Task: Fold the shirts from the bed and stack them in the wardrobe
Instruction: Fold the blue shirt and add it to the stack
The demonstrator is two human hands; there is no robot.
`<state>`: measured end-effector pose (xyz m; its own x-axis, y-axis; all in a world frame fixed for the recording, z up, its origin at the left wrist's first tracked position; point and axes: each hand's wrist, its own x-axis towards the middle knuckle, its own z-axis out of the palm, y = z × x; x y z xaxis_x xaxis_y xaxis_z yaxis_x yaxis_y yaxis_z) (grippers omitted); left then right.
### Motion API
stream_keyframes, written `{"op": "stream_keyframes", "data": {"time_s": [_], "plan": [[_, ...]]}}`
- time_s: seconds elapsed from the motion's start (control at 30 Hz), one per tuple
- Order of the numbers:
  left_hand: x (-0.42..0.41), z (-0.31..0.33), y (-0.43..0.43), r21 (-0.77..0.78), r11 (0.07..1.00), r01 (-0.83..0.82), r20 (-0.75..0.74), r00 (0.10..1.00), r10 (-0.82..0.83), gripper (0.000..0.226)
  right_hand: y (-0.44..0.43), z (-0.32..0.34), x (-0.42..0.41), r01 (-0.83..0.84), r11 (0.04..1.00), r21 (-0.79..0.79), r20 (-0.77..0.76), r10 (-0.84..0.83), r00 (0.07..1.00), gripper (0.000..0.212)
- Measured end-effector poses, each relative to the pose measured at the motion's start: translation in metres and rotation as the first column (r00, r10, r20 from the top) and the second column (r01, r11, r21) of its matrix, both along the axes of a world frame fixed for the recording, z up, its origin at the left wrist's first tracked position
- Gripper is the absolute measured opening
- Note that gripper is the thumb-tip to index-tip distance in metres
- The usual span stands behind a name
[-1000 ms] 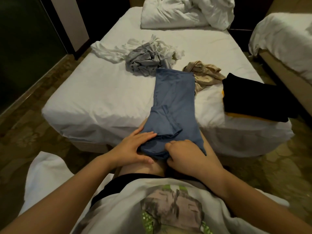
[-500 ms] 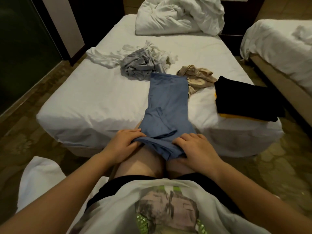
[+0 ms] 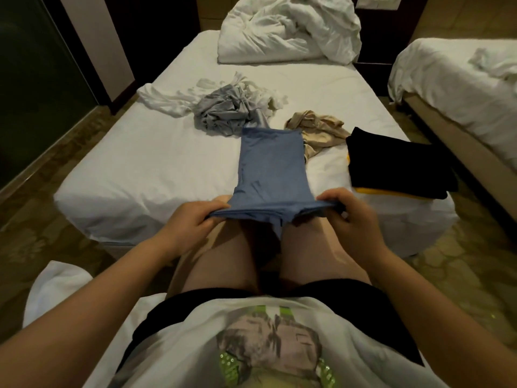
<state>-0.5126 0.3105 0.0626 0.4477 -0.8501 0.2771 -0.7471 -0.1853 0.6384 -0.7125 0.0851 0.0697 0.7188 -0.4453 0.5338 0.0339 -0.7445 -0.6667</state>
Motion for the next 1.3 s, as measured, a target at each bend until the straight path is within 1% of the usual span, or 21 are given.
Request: {"op": "stream_keyframes", "data": {"time_s": [0.07, 0.13, 0.23, 0.3, 0.33, 0.47, 0.6, 0.63, 0.73, 0.77, 0.8, 0.87, 0.93, 1.0, 1.03, 1.1, 1.13, 1.2, 1.27, 1.3], "plan": [[-0.003, 0.002, 0.001, -0.020, 1.000, -0.002, -0.012, 1.000, 0.002, 0.035, 0.000, 0.000, 0.000, 0.038, 0.998, 0.058, -0.002, -0.038, 0.999, 0.027], [-0.003, 0.000, 0.003, -0.008, 1.000, -0.002, -0.064, 0.998, 0.002, 0.034, 0.000, 0.000, -0.003, 0.081, 0.993, 0.080, -0.053, -0.077, 0.996, 0.031], [-0.003, -0.001, 0.005, 0.006, 1.000, -0.010, -0.138, 0.990, 0.011, 0.028, 0.006, 0.004, -0.009, 0.094, 0.991, 0.097, -0.083, -0.086, 0.993, 0.021], [-0.004, -0.001, 0.007, -0.012, 1.000, 0.009, -0.148, 0.989, -0.011, 0.022, 0.008, 0.006, -0.013, 0.105, 0.992, 0.066, -0.087, -0.099, 0.991, 0.012], [-0.005, 0.001, 0.008, -0.025, 1.000, 0.016, -0.156, 0.987, -0.020, 0.020, 0.007, 0.006, -0.015, 0.109, 0.993, 0.054, -0.093, -0.103, 0.990, 0.012], [-0.009, 0.003, 0.014, -0.068, 0.997, 0.024, -0.181, 0.983, -0.037, 0.015, 0.003, 0.007, -0.022, 0.071, 0.997, -0.027, -0.172, -0.074, 0.982, 0.023], [-0.009, 0.001, 0.020, -0.051, 0.997, 0.064, -0.172, 0.982, -0.072, 0.012, 0.003, 0.006, -0.026, -0.020, 1.000, 0.011, -0.222, 0.022, 0.975, 0.038], [-0.008, 0.001, 0.019, -0.052, 0.996, 0.071, -0.178, 0.981, -0.079, 0.011, 0.003, 0.004, -0.026, -0.019, 1.000, 0.024, -0.237, 0.024, 0.971, 0.036], [-0.003, 0.000, 0.012, -0.039, 0.998, 0.054, -0.187, 0.980, -0.060, 0.011, -0.001, 0.002, -0.020, 0.036, 0.996, 0.078, -0.236, -0.017, 0.971, 0.014], [0.001, -0.001, 0.009, -0.031, 0.999, 0.030, -0.224, 0.974, -0.036, 0.012, -0.003, 0.003, -0.016, 0.057, 0.992, 0.108, -0.224, -0.032, 0.974, 0.009], [0.004, -0.001, 0.005, -0.023, 1.000, 0.004, -0.293, 0.956, -0.011, 0.014, -0.006, 0.003, -0.012, 0.073, 0.987, 0.145, -0.213, -0.041, 0.976, 0.009], [0.012, 0.002, -0.006, -0.005, 1.000, -0.024, -0.449, 0.893, 0.019, 0.017, -0.014, 0.004, -0.002, 0.109, 0.975, 0.192, -0.209, -0.068, 0.976, 0.023], [0.018, 0.008, -0.022, -0.028, 1.000, 0.013, -0.558, 0.829, -0.026, 0.015, -0.023, 0.006, 0.010, 0.123, 0.965, 0.232, -0.196, -0.078, 0.978, 0.033], [0.030, 0.012, -0.040, -0.061, 0.998, 0.027, -0.653, 0.755, -0.061, 0.017, -0.034, 0.007, 0.026, 0.116, 0.941, 0.319, -0.156, -0.068, 0.985, 0.037], [0.037, 0.013, -0.050, -0.077, 0.997, 0.013, -0.696, 0.715, -0.063, 0.017, -0.040, 0.008, 0.034, 0.112, 0.928, 0.354, -0.140, -0.066, 0.988, 0.038], [0.058, 0.012, -0.069, -0.091, 0.995, -0.036, -0.786, 0.617, -0.049, 0.030, -0.056, 0.008, 0.057, 0.128, 0.911, 0.392, -0.114, -0.090, 0.989, 0.039], [0.070, 0.011, -0.081, -0.081, 0.995, -0.059, -0.830, 0.557, -0.034, 0.033, -0.064, 0.009, 0.070, 0.143, 0.904, 0.402, -0.109, -0.108, 0.988, 0.039], [0.095, 0.011, -0.104, -0.070, 0.993, -0.094, -0.903, 0.428, -0.023, 0.035, -0.082, 0.010, 0.101, 0.188, 0.895, 0.405, -0.113, -0.156, 0.981, 0.037], [0.123, 0.013, -0.130, -0.083, 0.991, -0.105, -0.946, 0.321, -0.046, 0.046, -0.104, 0.011, 0.137, 0.235, 0.888, 0.396, -0.117, -0.205, 0.972, 0.035], [0.139, 0.013, -0.144, -0.076, 0.991, -0.111, -0.960, 0.278, -0.042, 0.049, -0.117, 0.010, 0.159, 0.255, 0.885, 0.390, -0.123, -0.225, 0.967, 0.034]]}}
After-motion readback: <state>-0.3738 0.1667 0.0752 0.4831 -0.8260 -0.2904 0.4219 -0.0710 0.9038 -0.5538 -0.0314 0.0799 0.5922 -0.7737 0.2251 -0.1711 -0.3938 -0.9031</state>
